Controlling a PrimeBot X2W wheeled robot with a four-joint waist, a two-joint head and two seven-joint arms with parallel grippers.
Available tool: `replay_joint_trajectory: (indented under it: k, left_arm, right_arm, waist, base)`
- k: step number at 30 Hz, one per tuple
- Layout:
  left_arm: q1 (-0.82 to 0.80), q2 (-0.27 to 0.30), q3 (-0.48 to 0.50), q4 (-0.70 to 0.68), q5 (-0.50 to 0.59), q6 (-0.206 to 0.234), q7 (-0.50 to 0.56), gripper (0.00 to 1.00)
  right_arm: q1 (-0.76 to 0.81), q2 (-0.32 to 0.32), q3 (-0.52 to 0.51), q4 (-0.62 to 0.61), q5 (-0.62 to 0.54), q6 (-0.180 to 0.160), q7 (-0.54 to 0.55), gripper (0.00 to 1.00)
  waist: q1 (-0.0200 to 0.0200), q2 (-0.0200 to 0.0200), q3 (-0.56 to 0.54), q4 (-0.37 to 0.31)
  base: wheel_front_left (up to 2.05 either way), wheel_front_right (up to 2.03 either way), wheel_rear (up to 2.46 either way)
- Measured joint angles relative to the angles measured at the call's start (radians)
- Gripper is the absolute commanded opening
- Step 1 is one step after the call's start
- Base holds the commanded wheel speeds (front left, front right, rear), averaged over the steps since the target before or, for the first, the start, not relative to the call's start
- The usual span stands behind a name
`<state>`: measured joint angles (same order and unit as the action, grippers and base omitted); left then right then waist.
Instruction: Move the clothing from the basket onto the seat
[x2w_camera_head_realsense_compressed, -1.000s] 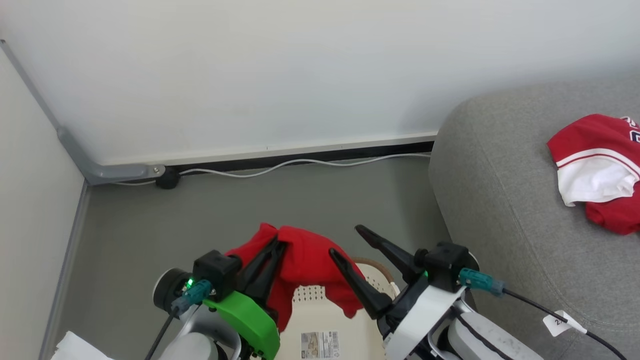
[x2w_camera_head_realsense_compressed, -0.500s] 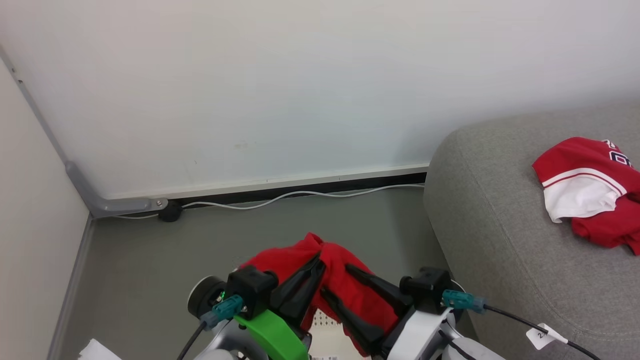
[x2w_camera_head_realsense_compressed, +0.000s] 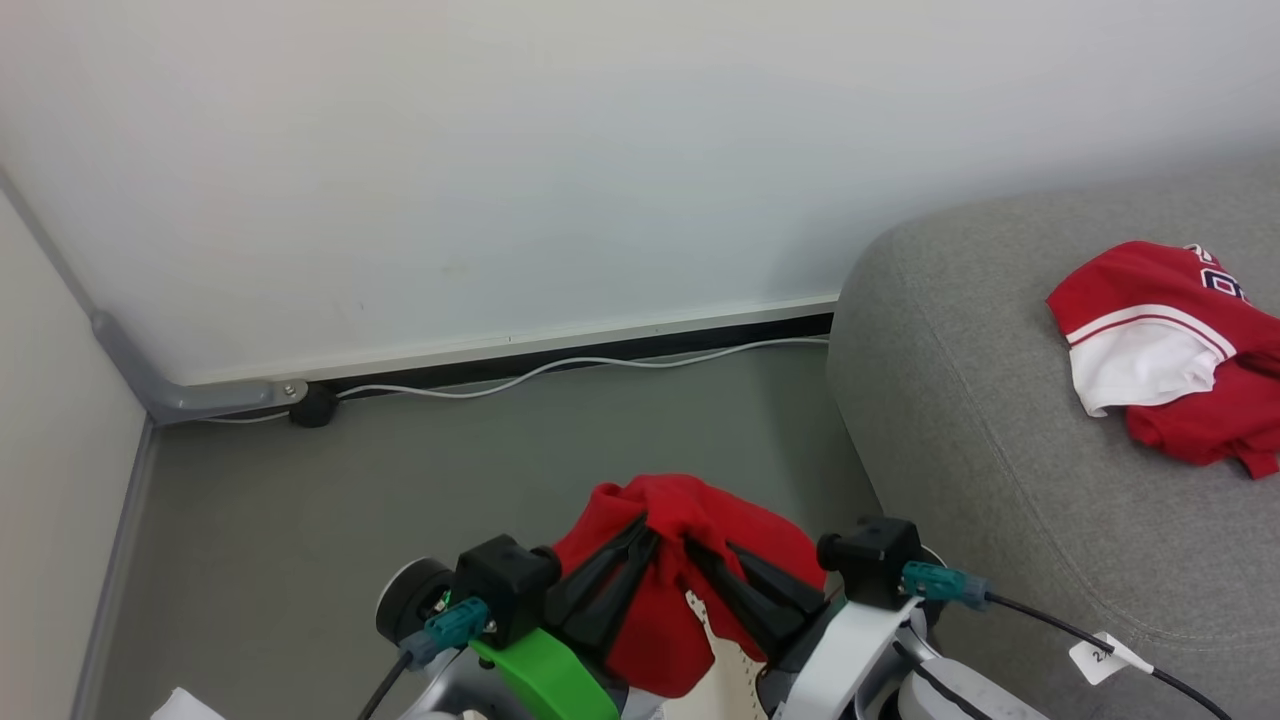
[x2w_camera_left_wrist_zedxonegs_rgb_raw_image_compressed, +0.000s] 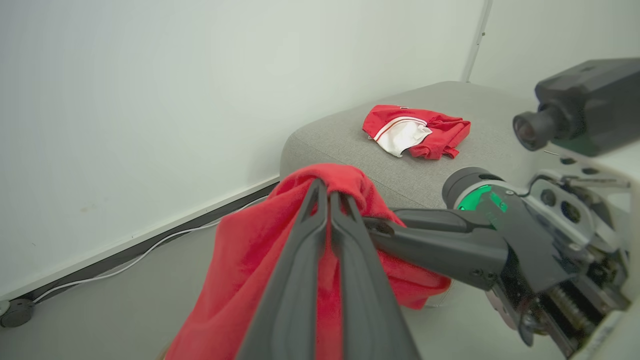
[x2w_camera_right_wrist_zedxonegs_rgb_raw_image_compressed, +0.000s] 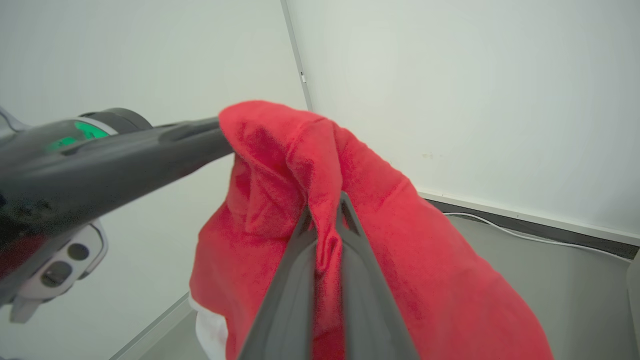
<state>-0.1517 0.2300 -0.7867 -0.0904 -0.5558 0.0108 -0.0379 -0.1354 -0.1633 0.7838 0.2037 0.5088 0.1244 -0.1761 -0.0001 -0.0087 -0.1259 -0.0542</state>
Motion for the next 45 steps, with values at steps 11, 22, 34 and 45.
replay_joint_trajectory:
  k: [11,22,34,45]
  left_arm:
    - [0.011,0.027,0.021,-0.011,0.013,0.035,0.012,1.00]
    - [0.056,0.037,0.032,-0.012,0.013,0.056,0.016,1.00]
    - [0.061,0.033,0.025,-0.038,0.023,0.069,0.024,1.00]
    - [0.061,0.033,-0.023,-0.041,0.035,0.077,0.108,1.00]
  right_arm:
    - [-0.024,-0.019,-0.043,-0.015,0.000,-0.001,-0.018,0.00]
    - [-0.043,-0.070,-0.112,-0.036,0.000,-0.024,-0.030,0.00]
    - [-0.053,-0.138,-0.232,-0.044,0.039,-0.065,-0.035,0.00]
    - [-0.270,-0.201,-0.420,0.050,0.113,-0.072,-0.042,0.00]
  waist:
    - [0.0000,0.0000,0.028,-0.044]
    - [0.0000,0.0000,0.047,-0.132]
    - [0.0001,0.0000,0.090,-0.276]
    - [0.0001,0.0000,0.214,-0.342]
  base:
    - [0.00,0.00,0.00]
    - [0.00,0.00,0.00]
    - [0.00,0.00,0.00]
    - [0.00,0.00,0.00]
